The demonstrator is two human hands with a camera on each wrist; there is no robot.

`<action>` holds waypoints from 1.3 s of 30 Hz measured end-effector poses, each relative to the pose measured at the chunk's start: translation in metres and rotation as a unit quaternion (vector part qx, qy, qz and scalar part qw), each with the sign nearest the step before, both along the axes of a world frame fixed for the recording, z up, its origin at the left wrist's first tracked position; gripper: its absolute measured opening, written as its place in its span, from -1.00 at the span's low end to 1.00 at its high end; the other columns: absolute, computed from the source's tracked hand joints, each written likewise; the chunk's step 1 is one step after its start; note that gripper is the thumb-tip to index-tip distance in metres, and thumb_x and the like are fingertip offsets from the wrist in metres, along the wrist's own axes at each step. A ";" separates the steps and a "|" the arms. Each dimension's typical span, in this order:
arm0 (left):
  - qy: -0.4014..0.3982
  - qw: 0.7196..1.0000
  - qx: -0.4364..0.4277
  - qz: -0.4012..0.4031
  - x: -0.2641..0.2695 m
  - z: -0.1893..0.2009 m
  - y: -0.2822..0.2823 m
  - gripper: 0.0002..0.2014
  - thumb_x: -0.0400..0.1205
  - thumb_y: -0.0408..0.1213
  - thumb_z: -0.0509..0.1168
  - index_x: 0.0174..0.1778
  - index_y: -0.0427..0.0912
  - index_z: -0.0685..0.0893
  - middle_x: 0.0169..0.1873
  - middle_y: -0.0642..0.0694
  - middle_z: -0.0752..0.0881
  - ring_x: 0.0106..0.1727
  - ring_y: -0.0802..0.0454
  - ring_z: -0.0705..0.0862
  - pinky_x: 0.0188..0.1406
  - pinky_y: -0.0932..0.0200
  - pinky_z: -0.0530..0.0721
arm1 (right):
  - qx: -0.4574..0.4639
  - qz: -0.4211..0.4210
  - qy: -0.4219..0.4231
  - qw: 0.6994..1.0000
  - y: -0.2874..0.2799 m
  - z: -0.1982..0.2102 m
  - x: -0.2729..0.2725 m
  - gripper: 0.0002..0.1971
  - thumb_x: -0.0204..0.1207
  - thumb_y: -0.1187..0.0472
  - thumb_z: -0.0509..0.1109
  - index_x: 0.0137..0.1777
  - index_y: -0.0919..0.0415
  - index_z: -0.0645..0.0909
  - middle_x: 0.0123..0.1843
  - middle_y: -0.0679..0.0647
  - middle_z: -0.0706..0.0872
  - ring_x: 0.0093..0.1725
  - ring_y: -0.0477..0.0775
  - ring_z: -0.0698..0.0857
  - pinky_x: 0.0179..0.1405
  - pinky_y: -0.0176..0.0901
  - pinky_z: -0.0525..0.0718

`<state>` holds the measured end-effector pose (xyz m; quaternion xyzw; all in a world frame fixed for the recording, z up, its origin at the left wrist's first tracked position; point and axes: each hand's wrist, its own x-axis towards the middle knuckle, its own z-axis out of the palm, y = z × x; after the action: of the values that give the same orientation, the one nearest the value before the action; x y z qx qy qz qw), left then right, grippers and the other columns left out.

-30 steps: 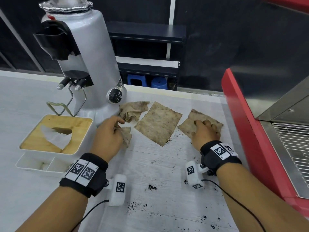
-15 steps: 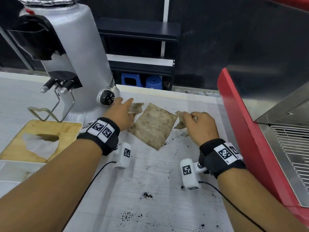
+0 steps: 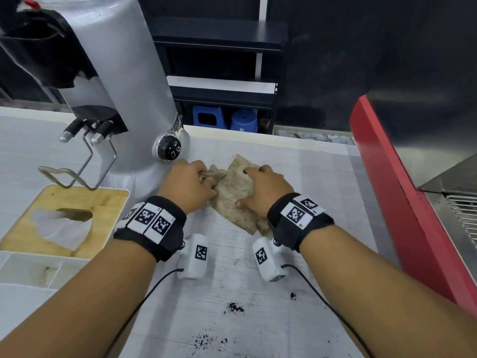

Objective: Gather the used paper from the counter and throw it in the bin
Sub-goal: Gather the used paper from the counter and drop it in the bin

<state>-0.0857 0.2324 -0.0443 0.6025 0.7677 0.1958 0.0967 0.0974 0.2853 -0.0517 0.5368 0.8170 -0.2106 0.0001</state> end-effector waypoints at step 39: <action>-0.335 0.878 0.055 -0.337 0.272 0.053 -0.215 -0.86 0.47 -0.33 0.45 -0.27 -0.03 0.62 -0.32 -0.05 0.72 -0.26 0.06 0.68 -0.24 0.20 0.67 | 0.199 -0.423 0.407 0.785 -0.349 0.042 0.260 -0.73 0.40 0.25 0.60 -0.08 -0.02 0.56 -0.09 -0.15 0.72 -0.18 -0.22 0.64 -0.14 -0.46 0.56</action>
<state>0.1867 0.0178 0.0092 0.7274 0.4279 0.3833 0.3754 0.3572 -0.0640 -0.0093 0.6810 0.4562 -0.2213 -0.5283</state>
